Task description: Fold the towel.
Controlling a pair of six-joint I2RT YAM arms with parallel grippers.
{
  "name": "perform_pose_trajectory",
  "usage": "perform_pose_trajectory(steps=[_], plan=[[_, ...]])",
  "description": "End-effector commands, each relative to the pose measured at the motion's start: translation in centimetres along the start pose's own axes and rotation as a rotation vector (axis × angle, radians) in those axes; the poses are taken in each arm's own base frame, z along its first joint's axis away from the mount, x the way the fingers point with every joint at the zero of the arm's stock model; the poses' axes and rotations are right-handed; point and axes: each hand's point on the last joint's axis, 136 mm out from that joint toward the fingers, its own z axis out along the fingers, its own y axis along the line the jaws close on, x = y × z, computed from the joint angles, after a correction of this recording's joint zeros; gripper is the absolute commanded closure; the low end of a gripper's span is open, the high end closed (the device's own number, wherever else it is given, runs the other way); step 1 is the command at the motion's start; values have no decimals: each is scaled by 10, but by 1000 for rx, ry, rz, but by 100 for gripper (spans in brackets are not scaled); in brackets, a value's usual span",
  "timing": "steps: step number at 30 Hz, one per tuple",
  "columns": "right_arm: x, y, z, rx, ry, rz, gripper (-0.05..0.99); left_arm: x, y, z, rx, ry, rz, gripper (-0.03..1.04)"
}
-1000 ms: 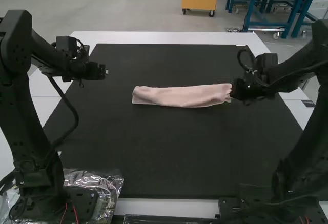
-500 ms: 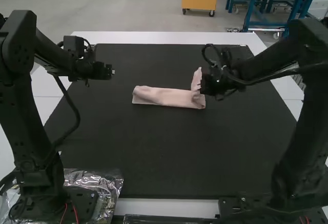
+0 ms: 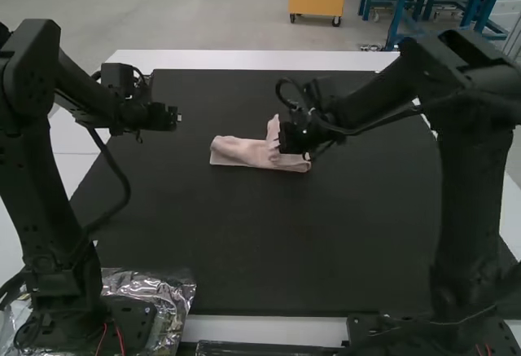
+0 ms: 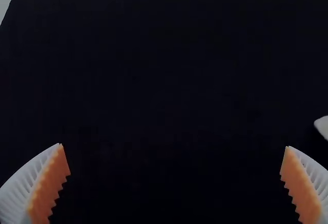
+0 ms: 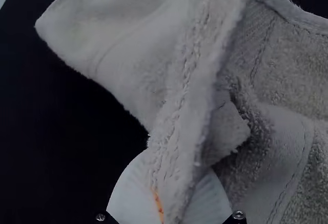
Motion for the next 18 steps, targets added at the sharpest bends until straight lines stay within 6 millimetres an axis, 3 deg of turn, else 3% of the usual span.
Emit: perform_pose_trajectory(steps=[1, 8, 18], plan=[[-16, 17, 12, -27, -22, -30, 96, -21, 2, -12, -13, -62, 4, 4], [-33, 35, 40, -62, -29, -63, 96, -18, 1, -13, -12, -64, 4, 4], [-41, 68, 71, -111, -19, -101, 92, -15, 3, -13, -16, -64, 5, 4]])
